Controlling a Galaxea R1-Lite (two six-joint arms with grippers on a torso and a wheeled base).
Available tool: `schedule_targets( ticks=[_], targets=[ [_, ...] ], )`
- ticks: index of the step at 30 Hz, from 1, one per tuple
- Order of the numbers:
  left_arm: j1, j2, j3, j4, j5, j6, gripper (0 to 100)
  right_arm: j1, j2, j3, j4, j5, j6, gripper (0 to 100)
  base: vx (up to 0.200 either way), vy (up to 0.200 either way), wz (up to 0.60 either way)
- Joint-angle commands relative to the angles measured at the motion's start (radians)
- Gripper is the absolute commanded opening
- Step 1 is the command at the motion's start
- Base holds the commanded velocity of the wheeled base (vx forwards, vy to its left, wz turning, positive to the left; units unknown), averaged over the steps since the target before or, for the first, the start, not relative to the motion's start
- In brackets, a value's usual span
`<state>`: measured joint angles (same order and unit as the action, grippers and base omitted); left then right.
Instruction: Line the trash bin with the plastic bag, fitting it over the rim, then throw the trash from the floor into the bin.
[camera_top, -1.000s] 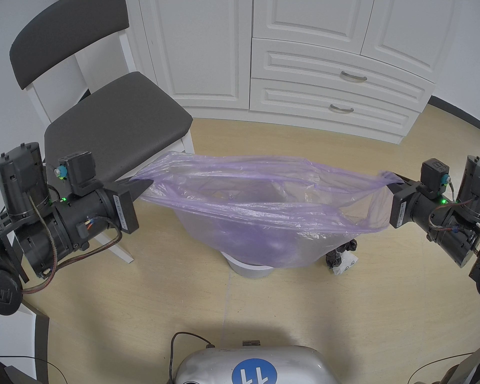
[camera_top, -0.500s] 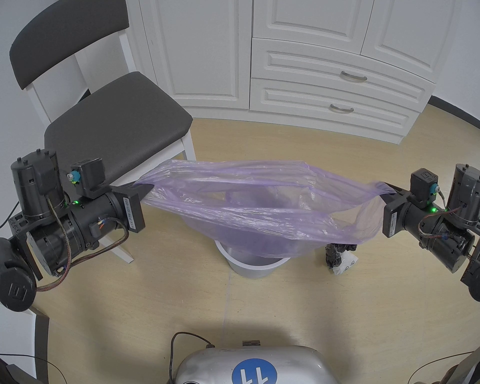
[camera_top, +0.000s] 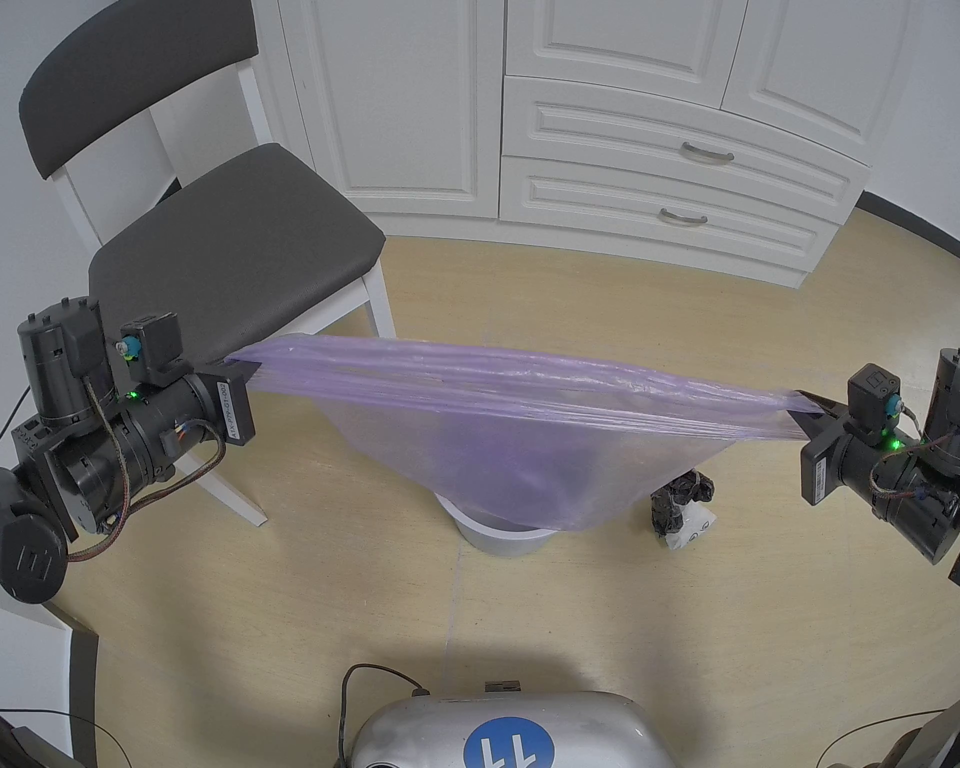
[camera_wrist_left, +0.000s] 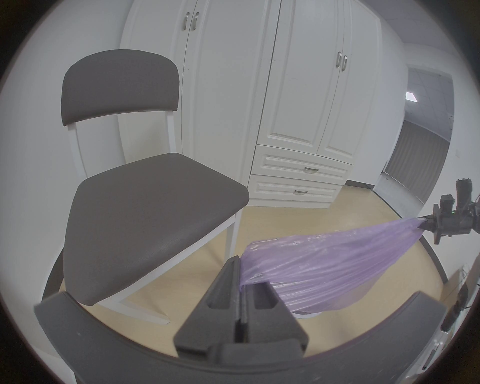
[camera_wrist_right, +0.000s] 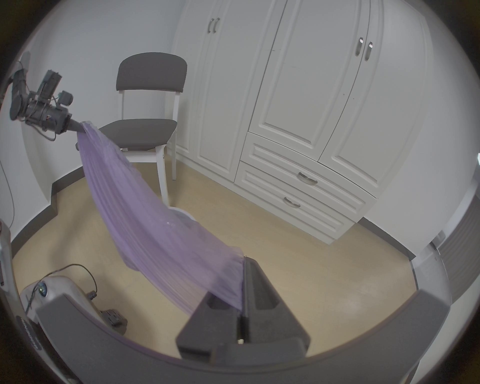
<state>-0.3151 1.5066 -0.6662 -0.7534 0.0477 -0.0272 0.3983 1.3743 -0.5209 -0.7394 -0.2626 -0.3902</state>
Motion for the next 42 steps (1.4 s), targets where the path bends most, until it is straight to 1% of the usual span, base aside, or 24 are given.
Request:
schedule_targets(
  ticks=[1, 10, 14, 16, 19, 20, 21, 23, 24, 25, 26, 27, 29, 30, 31, 32, 33, 34, 35, 36, 38, 42],
  targets=[
    [0.005, 0.0, 0.002, -0.001, 0.009, 0.0, 0, -0.001, -0.009, 0.016, -0.002, -0.003, -0.013, 0, 0.0, 0.0, 0.0],
    [0.033, 0.02, -0.007, -0.003, 0.009, 0.001, 0, -0.019, -0.017, 0.045, -0.003, -0.001, -0.072, 0, 0.0, 0.0, 0.0],
    [0.03, 0.047, -0.004, -0.035, 0.008, 0.0, 0, -0.018, -0.014, 0.044, -0.023, 0.003, -0.075, 0, 0.0, 0.0, 0.0],
    [0.025, 0.084, -0.003, -0.098, 0.009, 0.0, 0, -0.013, -0.004, 0.047, -0.061, 0.006, -0.073, 0, 0.0, 0.0, 0.0],
    [0.014, 0.156, -0.003, -0.247, 0.006, -0.005, 0, -0.006, 0.02, 0.053, -0.133, 0.013, -0.072, 0, 0.0, 0.0, 0.0],
    [0.01, 0.167, -0.004, -0.271, 0.006, -0.005, 0, -0.004, 0.026, 0.053, -0.144, 0.014, -0.072, 0, 0.0, 0.0, 0.0],
    [-0.01, 0.219, -0.01, -0.374, 0.003, -0.007, 0, -0.001, 0.049, 0.055, -0.204, 0.023, -0.07, 0, 0.0, 0.0, 0.0],
    [-0.032, 0.274, -0.024, -0.475, -0.002, -0.002, 0, 0.01, 0.085, 0.051, -0.279, 0.051, -0.065, 0, 0.0, 0.0, 0.0],
    [-0.041, 0.3, -0.041, -0.523, -0.002, -0.002, 0, 0.014, 0.105, 0.05, -0.321, 0.066, -0.061, 0, 0.0, 0.0, 0.0],
    [-0.041, 0.3, -0.041, -0.523, -0.002, -0.002, 0, 0.014, 0.105, 0.05, -0.321, 0.066, -0.061, 0, 0.0, 0.0, 0.0],
    [-0.067, 0.354, -0.093, -0.607, -0.003, -0.002, 0, 0.022, 0.158, 0.047, -0.436, 0.095, -0.059, 0, 0.0, 0.0, 0.0],
    [-0.076, 0.368, -0.108, -0.624, -0.003, -0.002, 0, 0.025, 0.177, 0.045, -0.471, 0.101, -0.059, 0, 0.0, 0.0, 0.0],
    [-0.127, 0.392, -0.151, -0.65, 0.0, -0.002, 0, 0.042, 0.244, 0.045, -0.621, 0.117, -0.056, 0, 0.0, 0.0, 0.0],
    [-0.127, 0.392, -0.151, -0.65, 0.0, -0.002, 0, 0.042, 0.244, 0.045, -0.621, 0.117, -0.056, 0, 0.0, 0.0, 0.0],
    [-0.177, 0.382, -0.147, -0.658, -0.002, -0.01, 0, 0.06, 0.295, 0.045, -0.742, 0.129, -0.045, 0, 0.0, 0.0, 0.0],
    [-0.206, 0.373, -0.142, -0.664, 0.0, -0.013, 0, 0.074, 0.316, 0.044, -0.793, 0.137, -0.038, 0, 0.0, 0.0, 0.0],
    [-0.213, 0.371, -0.141, -0.667, 0.0, -0.014, 0, 0.076, 0.322, 0.044, -0.805, 0.138, -0.035, 0, 0.0, 0.0, 0.0],
    [-0.256, 0.359, -0.125, -0.689, 0.004, -0.02, 0, 0.09, 0.339, 0.045, -0.831, 0.144, -0.029, 0, 0.0, 0.0, 0.0],
    [-0.256, 0.359, -0.125, -0.689, 0.004, -0.02, 0, 0.09, 0.339, 0.045, -0.831, 0.144, -0.029, 0, 0.0, 0.0, 0.0],
    [-0.306, 0.35, -0.092, -0.735, 0.008, -0.03, 0, 0.114, 0.332, 0.048, -0.831, 0.148, -0.019, 0, 0.0, 0.0, 0.0],
    [-0.351, 0.333, -0.047, -0.778, 0.008, -0.033, 0, 0.14, 0.321, 0.055, -0.831, 0.149, 0.004, 0, 0.0, 0.0, 0.0],
    [-0.418, 0.313, 0.01, -0.779, 0.008, -0.053, 0, 0.188, 0.31, 0.055, -0.831, 0.158, 0.047, 0, 0.0, 0.0, 0.0]
  ],
)
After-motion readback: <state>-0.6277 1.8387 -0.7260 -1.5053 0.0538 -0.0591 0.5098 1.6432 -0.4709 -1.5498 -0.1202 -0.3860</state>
